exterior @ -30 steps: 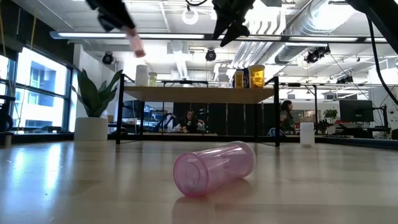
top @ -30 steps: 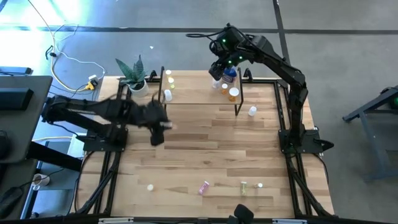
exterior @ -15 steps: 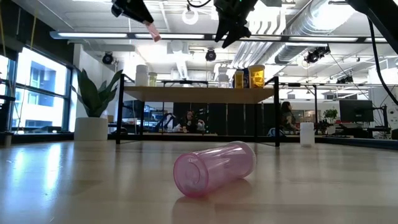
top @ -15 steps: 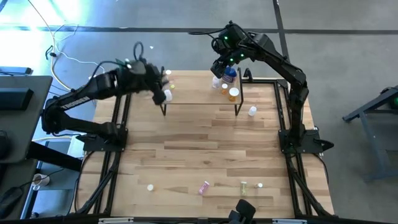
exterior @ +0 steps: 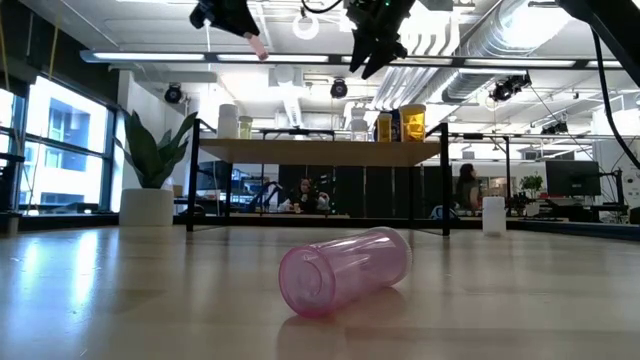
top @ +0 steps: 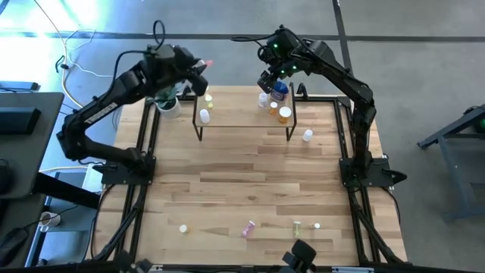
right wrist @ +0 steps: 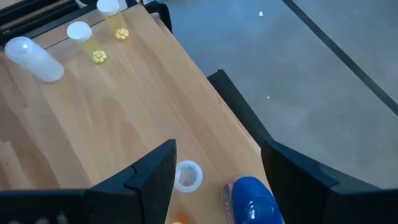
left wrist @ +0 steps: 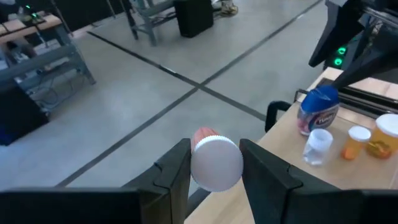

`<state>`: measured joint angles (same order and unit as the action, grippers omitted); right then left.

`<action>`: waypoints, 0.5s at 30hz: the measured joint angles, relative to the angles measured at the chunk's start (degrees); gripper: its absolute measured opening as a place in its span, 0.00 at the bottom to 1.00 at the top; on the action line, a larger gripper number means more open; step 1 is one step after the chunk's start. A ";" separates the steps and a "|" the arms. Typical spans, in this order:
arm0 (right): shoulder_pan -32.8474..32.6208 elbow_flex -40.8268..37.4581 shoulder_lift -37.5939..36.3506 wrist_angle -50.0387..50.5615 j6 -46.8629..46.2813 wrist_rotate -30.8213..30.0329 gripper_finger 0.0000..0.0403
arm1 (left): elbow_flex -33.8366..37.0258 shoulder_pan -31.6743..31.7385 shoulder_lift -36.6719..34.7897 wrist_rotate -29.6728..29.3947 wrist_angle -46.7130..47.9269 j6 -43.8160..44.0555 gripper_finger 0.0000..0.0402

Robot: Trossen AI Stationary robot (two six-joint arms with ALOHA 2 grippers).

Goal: Pick and place medicine bottles onto shelf by color
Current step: Put the small pink pill bottle on the shelf

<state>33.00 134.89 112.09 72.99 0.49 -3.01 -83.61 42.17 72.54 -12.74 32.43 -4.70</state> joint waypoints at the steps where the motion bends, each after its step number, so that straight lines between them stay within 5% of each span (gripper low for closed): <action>1: 0.01 0.00 0.00 0.15 0.00 -0.01 0.56 | -1.04 0.35 0.96 0.45 0.57 0.05 0.29; 7: 0.04 0.00 0.00 0.97 -0.35 -0.03 0.56 | -5.55 1.52 6.95 1.57 5.52 8.07 0.29; 15: 0.02 0.00 0.00 1.37 -0.46 -0.04 0.56 | -8.40 1.64 14.66 10.30 11.14 14.15 0.29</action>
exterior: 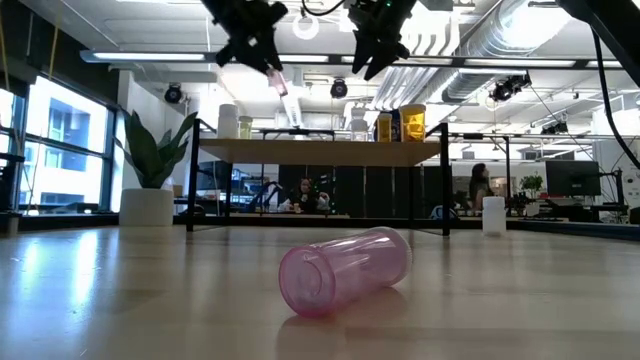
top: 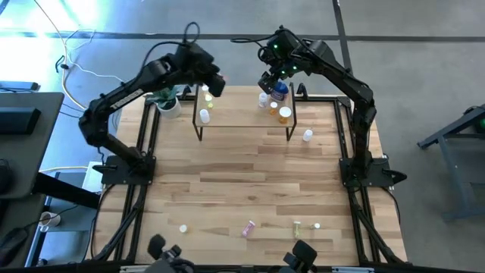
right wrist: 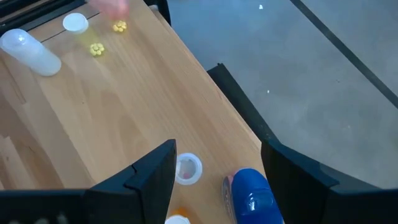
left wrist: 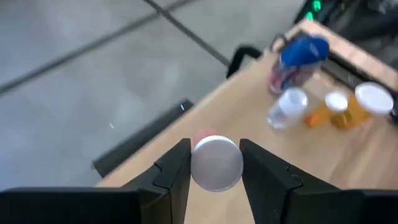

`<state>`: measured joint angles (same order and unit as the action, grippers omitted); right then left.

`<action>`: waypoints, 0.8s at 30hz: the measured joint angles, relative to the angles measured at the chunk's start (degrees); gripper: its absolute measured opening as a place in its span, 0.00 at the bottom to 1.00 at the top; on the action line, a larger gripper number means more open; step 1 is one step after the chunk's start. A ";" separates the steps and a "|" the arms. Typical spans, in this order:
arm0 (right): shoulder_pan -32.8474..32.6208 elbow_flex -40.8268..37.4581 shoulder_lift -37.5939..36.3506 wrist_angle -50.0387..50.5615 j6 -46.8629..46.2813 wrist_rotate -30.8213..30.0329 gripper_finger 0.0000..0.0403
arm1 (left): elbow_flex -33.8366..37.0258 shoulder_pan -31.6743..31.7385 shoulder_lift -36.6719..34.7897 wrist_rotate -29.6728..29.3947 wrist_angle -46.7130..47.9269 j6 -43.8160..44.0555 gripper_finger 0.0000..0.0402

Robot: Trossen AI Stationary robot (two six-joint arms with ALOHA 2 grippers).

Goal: Pick and place medicine bottles onto shelf by color
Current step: Put the small pink pill bottle on the shelf

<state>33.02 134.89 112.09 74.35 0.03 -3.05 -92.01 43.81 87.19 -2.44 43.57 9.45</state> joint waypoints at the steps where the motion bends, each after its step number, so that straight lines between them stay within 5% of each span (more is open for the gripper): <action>1: 0.01 0.00 0.00 -0.01 0.00 0.00 0.56 | -0.36 0.02 0.86 0.74 0.78 0.00 0.29; 24: 0.01 0.00 0.00 -0.01 -0.02 -0.02 0.56 | -1.46 -6.06 5.39 3.36 19.74 0.00 0.29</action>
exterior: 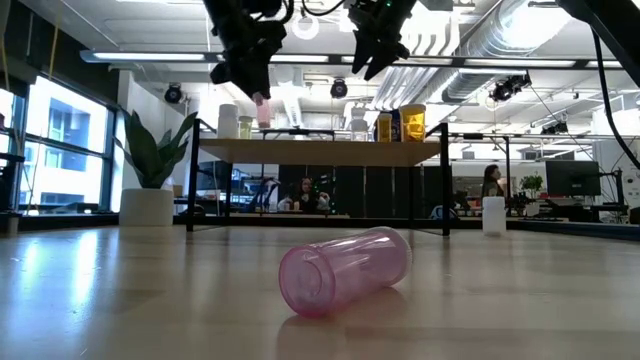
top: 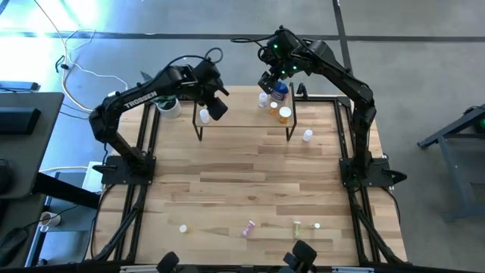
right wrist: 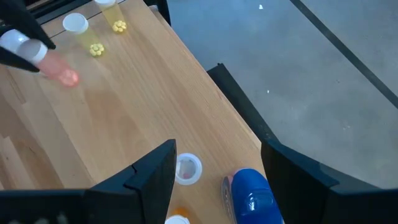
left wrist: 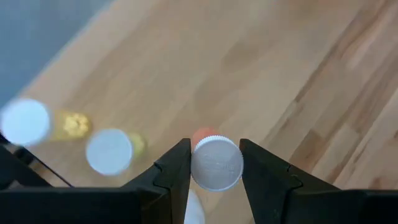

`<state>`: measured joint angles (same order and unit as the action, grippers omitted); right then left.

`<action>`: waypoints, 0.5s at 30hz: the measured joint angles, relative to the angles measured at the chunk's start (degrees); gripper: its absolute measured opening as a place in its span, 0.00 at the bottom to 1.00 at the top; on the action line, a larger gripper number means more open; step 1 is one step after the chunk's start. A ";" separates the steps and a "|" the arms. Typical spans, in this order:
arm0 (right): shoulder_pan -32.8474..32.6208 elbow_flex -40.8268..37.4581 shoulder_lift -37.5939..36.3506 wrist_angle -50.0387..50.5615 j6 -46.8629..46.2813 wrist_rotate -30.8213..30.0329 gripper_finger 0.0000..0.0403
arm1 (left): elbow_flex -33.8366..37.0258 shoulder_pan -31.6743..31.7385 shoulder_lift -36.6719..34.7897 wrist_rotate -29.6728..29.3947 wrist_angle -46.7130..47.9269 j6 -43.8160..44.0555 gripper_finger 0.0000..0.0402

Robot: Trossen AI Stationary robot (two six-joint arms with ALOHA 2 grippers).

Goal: Pick and place medicine bottles onto shelf by color
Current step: Put the small pink pill bottle on the shelf

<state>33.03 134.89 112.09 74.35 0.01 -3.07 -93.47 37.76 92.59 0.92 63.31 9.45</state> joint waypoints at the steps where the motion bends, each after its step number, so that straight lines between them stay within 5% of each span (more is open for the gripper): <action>1: 0.01 0.00 0.00 0.00 0.01 0.00 0.56 | 0.00 -0.05 0.46 -0.03 0.79 -0.02 0.29; 15: 0.01 0.00 0.00 0.00 0.00 0.00 0.56 | -0.11 -0.45 4.23 -0.08 1.28 -1.36 0.29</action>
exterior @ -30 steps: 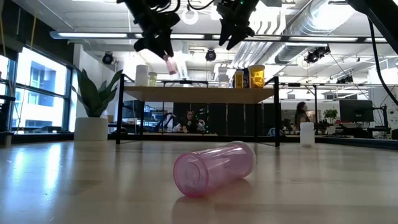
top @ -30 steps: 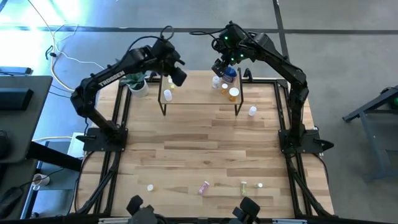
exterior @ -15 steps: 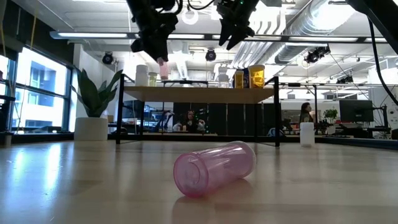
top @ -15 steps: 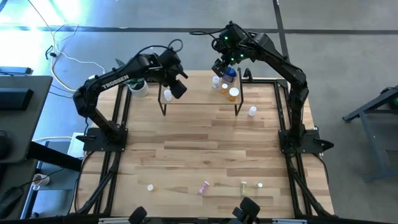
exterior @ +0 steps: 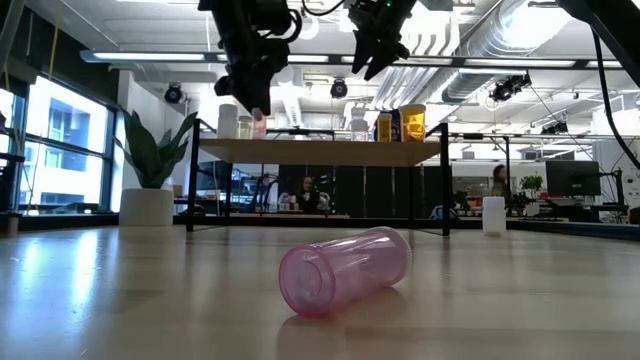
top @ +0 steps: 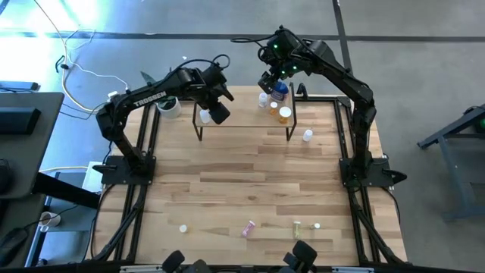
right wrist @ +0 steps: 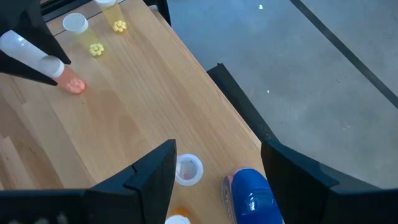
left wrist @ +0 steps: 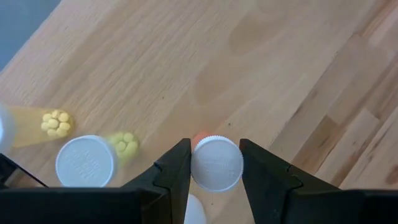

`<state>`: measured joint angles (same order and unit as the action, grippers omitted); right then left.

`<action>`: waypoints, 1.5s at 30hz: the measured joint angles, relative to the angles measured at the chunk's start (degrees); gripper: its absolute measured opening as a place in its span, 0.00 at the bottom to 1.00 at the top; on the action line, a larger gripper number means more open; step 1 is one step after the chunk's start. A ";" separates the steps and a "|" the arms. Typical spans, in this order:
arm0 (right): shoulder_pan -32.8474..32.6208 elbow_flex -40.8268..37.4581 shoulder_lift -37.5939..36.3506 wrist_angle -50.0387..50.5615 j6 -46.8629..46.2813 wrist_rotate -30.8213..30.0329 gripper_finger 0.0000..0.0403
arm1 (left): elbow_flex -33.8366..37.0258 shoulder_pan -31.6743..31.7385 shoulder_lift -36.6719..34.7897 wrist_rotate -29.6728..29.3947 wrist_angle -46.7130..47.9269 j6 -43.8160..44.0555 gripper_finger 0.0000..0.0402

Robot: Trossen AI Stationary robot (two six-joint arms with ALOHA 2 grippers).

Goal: Pick and place medicine bottles onto shelf by color
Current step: Put the small pink pill bottle on the shelf, then put the small transparent pill bottle on the shelf

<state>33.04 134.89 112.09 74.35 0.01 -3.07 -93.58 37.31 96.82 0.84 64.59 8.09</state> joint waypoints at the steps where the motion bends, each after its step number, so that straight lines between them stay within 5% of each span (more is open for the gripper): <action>1: 0.00 0.00 0.00 0.02 0.02 0.00 0.56 | 0.00 0.01 0.00 0.00 -0.05 -0.26 0.29; 9: 0.00 0.00 0.00 0.05 0.00 0.00 0.56 | 0.07 0.03 -0.04 0.00 -0.72 -0.30 0.31; 21: 0.00 0.00 0.00 0.28 0.00 0.00 0.56 | -3.05 0.15 -0.02 0.00 -1.58 -0.24 0.47; 32: -0.02 0.02 -0.12 4.48 4.02 0.02 0.56 | -10.11 0.16 -0.45 0.02 0.50 -2.77 0.46; 45: 0.09 0.01 -6.01 9.79 7.32 0.33 0.56 | -10.34 -1.91 -6.70 0.58 4.34 -1.81 0.46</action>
<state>33.12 134.90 106.08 84.14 7.33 -2.74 -103.92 35.40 90.12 1.42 68.93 6.29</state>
